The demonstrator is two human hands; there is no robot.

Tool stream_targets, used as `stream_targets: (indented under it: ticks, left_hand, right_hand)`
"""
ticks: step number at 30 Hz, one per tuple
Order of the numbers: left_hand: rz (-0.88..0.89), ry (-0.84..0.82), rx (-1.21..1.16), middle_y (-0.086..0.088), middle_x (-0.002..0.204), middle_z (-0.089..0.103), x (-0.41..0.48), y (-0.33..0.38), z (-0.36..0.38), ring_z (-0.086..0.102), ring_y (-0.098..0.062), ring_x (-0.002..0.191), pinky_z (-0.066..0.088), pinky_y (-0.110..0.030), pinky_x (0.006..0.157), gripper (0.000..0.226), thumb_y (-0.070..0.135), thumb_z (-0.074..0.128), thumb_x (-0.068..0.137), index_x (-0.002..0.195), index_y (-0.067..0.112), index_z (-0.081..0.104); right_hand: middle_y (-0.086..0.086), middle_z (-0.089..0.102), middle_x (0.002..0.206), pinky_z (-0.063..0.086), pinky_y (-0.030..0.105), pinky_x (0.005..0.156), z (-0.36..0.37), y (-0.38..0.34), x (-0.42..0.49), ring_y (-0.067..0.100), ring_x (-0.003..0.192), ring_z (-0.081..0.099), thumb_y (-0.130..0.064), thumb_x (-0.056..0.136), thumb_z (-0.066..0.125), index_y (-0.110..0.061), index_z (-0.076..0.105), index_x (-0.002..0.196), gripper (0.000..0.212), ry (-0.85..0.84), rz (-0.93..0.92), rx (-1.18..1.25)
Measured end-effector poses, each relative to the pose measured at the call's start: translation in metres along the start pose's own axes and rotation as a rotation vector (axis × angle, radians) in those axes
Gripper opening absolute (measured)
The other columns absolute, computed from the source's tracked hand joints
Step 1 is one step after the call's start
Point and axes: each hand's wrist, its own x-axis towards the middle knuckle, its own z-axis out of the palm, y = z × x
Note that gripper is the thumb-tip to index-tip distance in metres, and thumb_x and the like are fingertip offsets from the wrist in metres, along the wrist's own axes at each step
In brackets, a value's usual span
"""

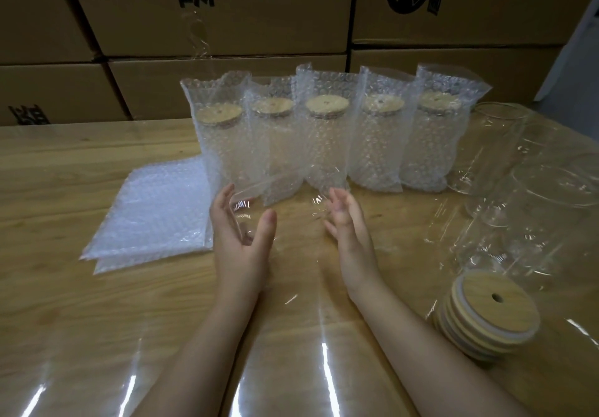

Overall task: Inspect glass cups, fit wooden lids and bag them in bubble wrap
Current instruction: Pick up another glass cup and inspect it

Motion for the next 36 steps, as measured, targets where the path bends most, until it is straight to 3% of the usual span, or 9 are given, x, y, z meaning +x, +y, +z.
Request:
stream_targets:
  ticks: [3,5,9,15,17,20,25,28,36]
  left_hand:
    - [0.113,-0.008,0.082,0.039,0.113,0.045,-0.002,0.0,0.001,0.054,0.002,0.068,0.051,-0.028,0.067,0.065,0.055,0.06,0.071,0.128,0.048,0.029]
    - [0.158,-0.016,0.137,0.028,0.117,0.05,-0.002,-0.002,0.0,0.053,-0.005,0.064,0.049,-0.026,0.067,0.068,0.056,0.062,0.07,0.129,0.051,0.029]
    - [0.185,-0.038,0.236,0.008,0.119,0.055,-0.002,-0.004,-0.003,0.054,-0.048,0.081,0.049,-0.056,0.077,0.067,0.057,0.067,0.068,0.128,0.054,0.036]
    - [0.15,-0.097,0.1,0.003,0.111,0.062,-0.002,-0.005,-0.009,0.059,-0.031,0.093,0.044,-0.037,0.079,0.057,0.052,0.068,0.069,0.123,0.047,0.048]
    - [0.142,-0.112,0.01,-0.001,0.108,0.062,-0.001,-0.003,-0.01,0.06,-0.016,0.098,0.045,-0.024,0.079,0.056,0.047,0.066,0.07,0.123,0.036,0.05]
    - [0.119,-0.168,-0.097,-0.011,0.101,0.062,0.001,-0.001,-0.01,0.056,0.003,0.078,0.042,-0.008,0.064,0.056,0.043,0.061,0.07,0.121,0.021,0.052]
    - [-0.035,-0.162,-0.226,-0.01,0.092,0.065,0.009,-0.003,-0.013,0.041,-0.003,0.05,0.03,-0.016,0.046,0.057,0.049,0.055,0.067,0.117,0.021,0.055]
    - [-0.122,-0.124,-0.286,-0.003,0.085,0.066,0.012,-0.004,-0.013,0.031,-0.009,0.042,0.022,-0.025,0.044,0.053,0.051,0.054,0.067,0.113,0.025,0.057]
    - [-0.142,-0.011,-0.32,0.002,0.089,0.069,0.013,-0.004,-0.011,0.037,-0.01,0.04,0.027,-0.016,0.035,0.043,0.057,0.05,0.07,0.107,0.036,0.057]
  right_hand:
    - [-0.016,0.044,0.142,0.038,0.011,0.1,-0.001,-0.001,-0.001,-0.017,0.119,0.044,-0.065,0.075,0.05,-0.034,0.041,0.131,0.065,-0.002,-0.016,0.01]
    - [-0.017,0.04,0.143,0.036,0.002,0.091,-0.001,-0.001,-0.002,-0.024,0.115,0.041,-0.057,0.08,0.05,-0.038,0.036,0.13,0.056,0.004,-0.023,0.024]
    - [-0.028,0.04,0.137,0.031,-0.001,0.091,-0.004,-0.003,-0.004,-0.024,0.121,0.036,-0.067,0.075,0.043,-0.037,0.041,0.133,0.065,0.027,-0.088,-0.039]
    - [-0.022,0.052,0.131,0.03,-0.001,0.092,-0.003,-0.005,-0.005,-0.019,0.12,0.042,-0.061,0.079,0.043,-0.024,0.055,0.128,0.062,0.064,-0.152,-0.041]
    - [-0.016,0.061,0.124,0.033,0.0,0.09,-0.003,-0.004,-0.005,-0.012,0.117,0.05,-0.058,0.081,0.044,-0.02,0.063,0.119,0.058,0.089,-0.158,-0.026]
    - [0.0,0.073,0.099,0.039,0.004,0.084,-0.004,-0.003,-0.003,0.004,0.104,0.062,-0.051,0.086,0.047,-0.019,0.072,0.099,0.043,0.161,-0.128,0.001]
    - [-0.003,0.073,0.104,0.046,0.026,0.093,-0.003,-0.005,0.001,0.01,0.105,0.064,-0.039,0.087,0.046,-0.024,0.073,0.088,0.031,0.06,-0.019,0.125]
    - [-0.004,0.07,0.112,0.046,0.032,0.092,-0.003,-0.01,0.0,0.012,0.105,0.064,-0.042,0.085,0.055,-0.025,0.069,0.099,0.027,-0.026,0.052,0.211]
    - [0.008,0.059,0.128,0.05,0.034,0.093,0.003,-0.013,-0.001,0.02,0.104,0.066,-0.062,0.081,0.04,-0.02,0.047,0.133,0.068,-0.104,0.178,0.319]
